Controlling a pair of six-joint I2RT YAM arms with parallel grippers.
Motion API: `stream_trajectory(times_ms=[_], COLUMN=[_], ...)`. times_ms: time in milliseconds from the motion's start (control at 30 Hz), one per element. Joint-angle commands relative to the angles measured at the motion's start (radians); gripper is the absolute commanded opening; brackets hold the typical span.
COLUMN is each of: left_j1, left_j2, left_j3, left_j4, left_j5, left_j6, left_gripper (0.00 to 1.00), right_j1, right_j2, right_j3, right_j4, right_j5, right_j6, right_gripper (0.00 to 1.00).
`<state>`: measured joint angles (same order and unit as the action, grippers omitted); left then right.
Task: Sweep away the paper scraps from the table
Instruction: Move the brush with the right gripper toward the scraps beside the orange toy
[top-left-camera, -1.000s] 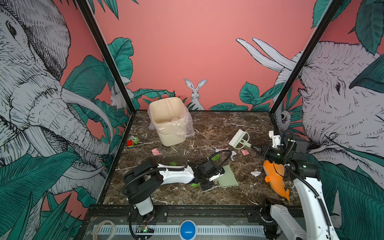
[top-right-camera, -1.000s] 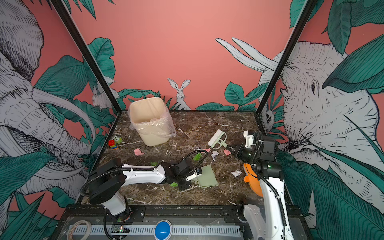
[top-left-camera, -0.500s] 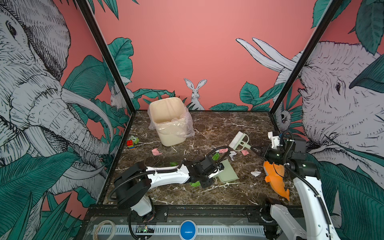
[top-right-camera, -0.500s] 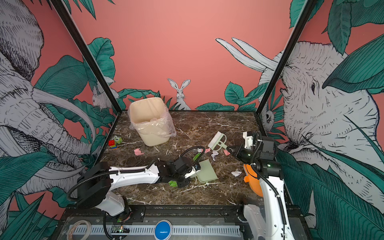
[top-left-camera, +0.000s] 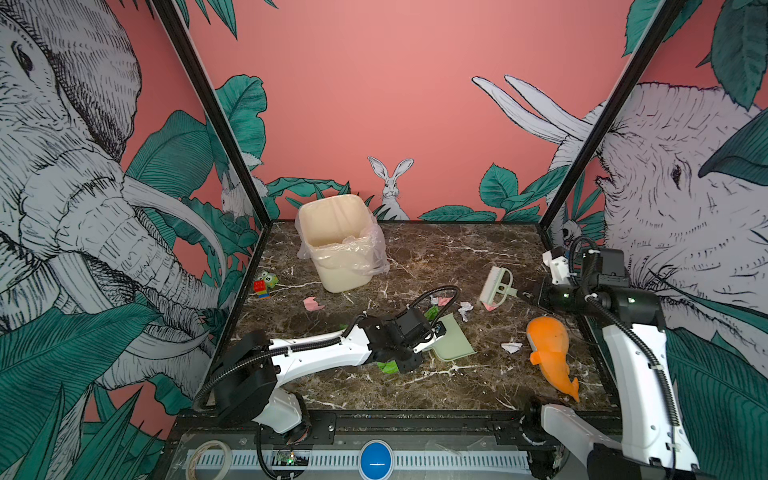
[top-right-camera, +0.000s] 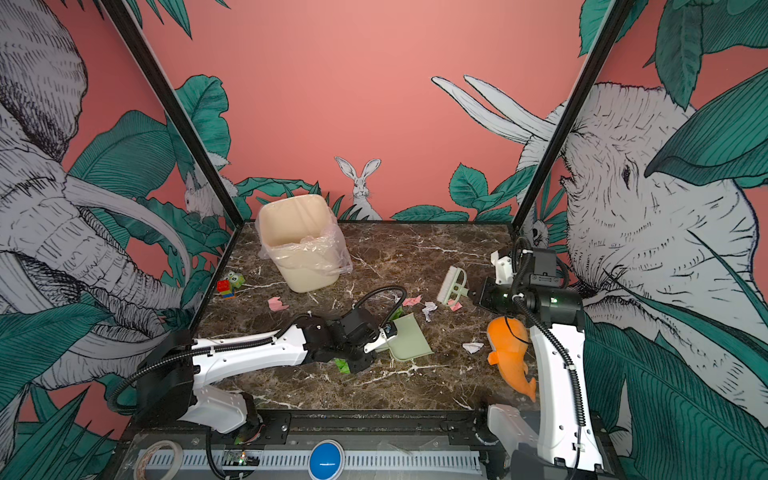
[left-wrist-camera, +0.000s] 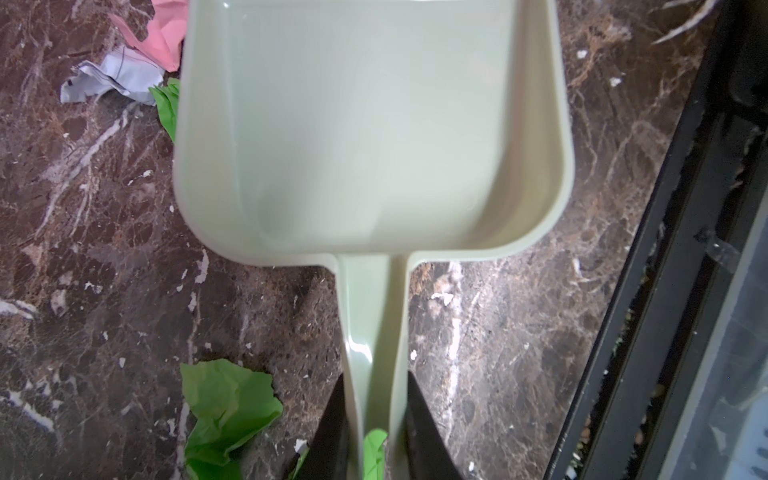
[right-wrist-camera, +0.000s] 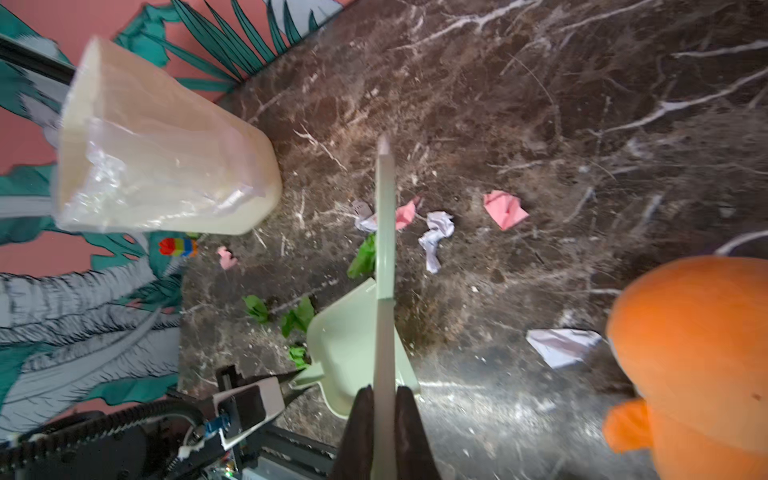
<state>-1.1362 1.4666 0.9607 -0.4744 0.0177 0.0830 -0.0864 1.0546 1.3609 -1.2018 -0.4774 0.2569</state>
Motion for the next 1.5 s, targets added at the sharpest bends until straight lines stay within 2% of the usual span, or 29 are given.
stream_trajectory(times_ms=[0,300,500,667,1067,1467], left_j1=[0.003,0.003,0.003,0.003,0.003,0.003], left_j2=[-0.016,0.032,0.032,0.029,0.011,0.021], left_j3=[0.024,0.074,0.061,0.054,0.033,0.042], left_j4=[-0.077,-0.095,-0.101,-0.111,-0.102,-0.11], left_j5=[0.019,0.06,0.066,0.068,0.082,0.096], left_j6=[0.037,0.047,0.057,0.063,0.036,0.041], left_gripper=[0.06,0.05,0.05,0.05,0.04,0.04], right_j1=[0.054,0.319,0.413,0.47,0.5,0.501], right_j2=[0.035,0.113,0.122,0.142,0.179,0.261], right_j3=[0.082,0.099,0.024,-0.009,-0.159,-0.169], right_j4=[-0.242,-0.389,-0.393,-0.331,-0.153,-0.099], right_j5=[0.226,0.53,0.679,0.748,0.808,0.868], right_j6=[-0.114,-0.045,0.021,0.067,0.113,0.114], right_gripper=[0.0,0.0,0.0,0.0,0.0,0.0])
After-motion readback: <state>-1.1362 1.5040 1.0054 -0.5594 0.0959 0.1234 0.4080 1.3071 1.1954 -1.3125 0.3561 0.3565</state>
